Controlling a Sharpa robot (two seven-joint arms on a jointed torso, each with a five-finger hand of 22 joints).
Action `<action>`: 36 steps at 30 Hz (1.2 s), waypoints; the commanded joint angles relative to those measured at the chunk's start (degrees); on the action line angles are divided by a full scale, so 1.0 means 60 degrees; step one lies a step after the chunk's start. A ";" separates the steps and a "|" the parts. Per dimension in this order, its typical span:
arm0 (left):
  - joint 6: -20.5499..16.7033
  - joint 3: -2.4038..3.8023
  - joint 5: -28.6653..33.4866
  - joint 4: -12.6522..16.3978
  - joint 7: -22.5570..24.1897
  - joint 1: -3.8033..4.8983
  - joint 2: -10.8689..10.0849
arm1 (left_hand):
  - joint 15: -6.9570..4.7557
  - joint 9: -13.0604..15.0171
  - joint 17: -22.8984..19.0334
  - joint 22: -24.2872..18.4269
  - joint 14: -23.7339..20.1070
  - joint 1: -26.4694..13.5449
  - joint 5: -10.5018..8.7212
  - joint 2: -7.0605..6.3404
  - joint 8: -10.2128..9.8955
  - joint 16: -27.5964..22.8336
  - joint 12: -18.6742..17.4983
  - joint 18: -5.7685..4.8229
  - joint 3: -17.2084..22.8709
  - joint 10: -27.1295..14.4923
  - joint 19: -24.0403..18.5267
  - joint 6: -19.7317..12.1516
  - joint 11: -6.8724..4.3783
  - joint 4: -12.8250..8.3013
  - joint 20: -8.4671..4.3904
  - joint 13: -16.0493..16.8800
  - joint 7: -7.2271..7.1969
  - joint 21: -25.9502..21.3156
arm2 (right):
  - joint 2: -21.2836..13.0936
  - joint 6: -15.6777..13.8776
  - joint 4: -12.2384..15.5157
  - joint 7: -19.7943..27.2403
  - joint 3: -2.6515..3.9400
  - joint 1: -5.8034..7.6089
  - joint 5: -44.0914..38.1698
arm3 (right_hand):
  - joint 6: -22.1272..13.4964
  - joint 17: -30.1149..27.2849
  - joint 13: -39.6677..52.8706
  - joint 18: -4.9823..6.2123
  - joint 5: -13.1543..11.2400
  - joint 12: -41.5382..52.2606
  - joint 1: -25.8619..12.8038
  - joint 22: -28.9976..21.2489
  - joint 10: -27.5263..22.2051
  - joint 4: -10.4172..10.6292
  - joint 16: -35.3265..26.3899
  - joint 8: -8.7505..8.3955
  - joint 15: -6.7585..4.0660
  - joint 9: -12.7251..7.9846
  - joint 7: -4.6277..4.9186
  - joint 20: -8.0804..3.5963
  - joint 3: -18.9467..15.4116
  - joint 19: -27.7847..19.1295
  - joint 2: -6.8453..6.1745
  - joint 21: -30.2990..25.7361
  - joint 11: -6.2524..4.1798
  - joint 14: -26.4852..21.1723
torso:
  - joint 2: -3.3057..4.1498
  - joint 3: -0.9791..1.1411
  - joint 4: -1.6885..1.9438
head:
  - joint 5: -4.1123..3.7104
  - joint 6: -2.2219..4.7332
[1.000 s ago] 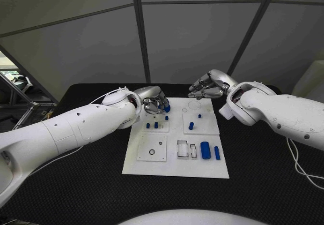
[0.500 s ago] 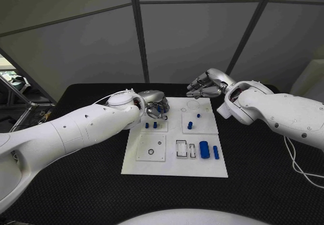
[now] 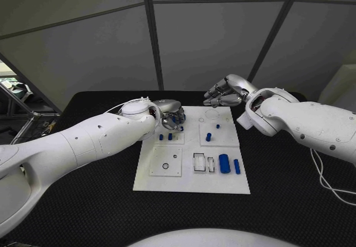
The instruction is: Assemble the parts on the task board
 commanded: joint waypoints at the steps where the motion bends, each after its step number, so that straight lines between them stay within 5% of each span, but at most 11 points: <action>1: 0.0278 0.0002 -0.0163 -0.0074 -0.0037 0.0012 0.0084 | 0.0011 -0.0050 0.0160 0.0102 0.0115 -0.0009 0.0005 0.0082 0.0064 0.0306 0.0047 -0.0141 0.0088 0.0081 0.0050 0.0076 0.0009 -0.0003 -0.0017 -0.0068 -0.0004 0.0115 | 0.0018 -0.0094 0.0028 0.0109 0.0008 0.0021 0.0032 | 0.0027 -0.0018 -0.0013 0.0072 0.0054 -0.0061 -0.0087 -0.0018 -0.0037 -0.0060 -0.0040 -0.0052 0.0032 -0.0015 0.0046 0.0061 -0.0010 -0.0037 -0.0021 -0.0058 -0.0017 -0.0030 | 0.0001 0.0003 -0.0011 | -0.0009 -0.0018; 36: 0.0737 -0.0018 -0.0236 -0.0732 0.0042 -0.0063 0.0622 | -0.0053 -0.0360 0.1007 0.1060 0.0547 0.0163 0.0095 0.0330 0.0166 0.2050 0.0220 -0.0160 0.0386 0.0299 0.0000 0.0356 -0.0059 -0.0300 -0.0065 -0.0489 -0.0051 0.0988 | 0.0102 -0.0015 0.0046 0.0119 0.0010 0.0022 0.0057 | 0.0026 -0.0023 -0.0012 0.0072 0.0063 -0.0067 -0.0103 -0.0027 -0.0041 -0.0056 -0.0047 -0.0052 0.0036 -0.0015 0.0049 0.0065 -0.0006 -0.0043 -0.0013 -0.0070 -0.0013 -0.0033 | -0.0006 0.0001 0.0017 | -0.0079 -0.0112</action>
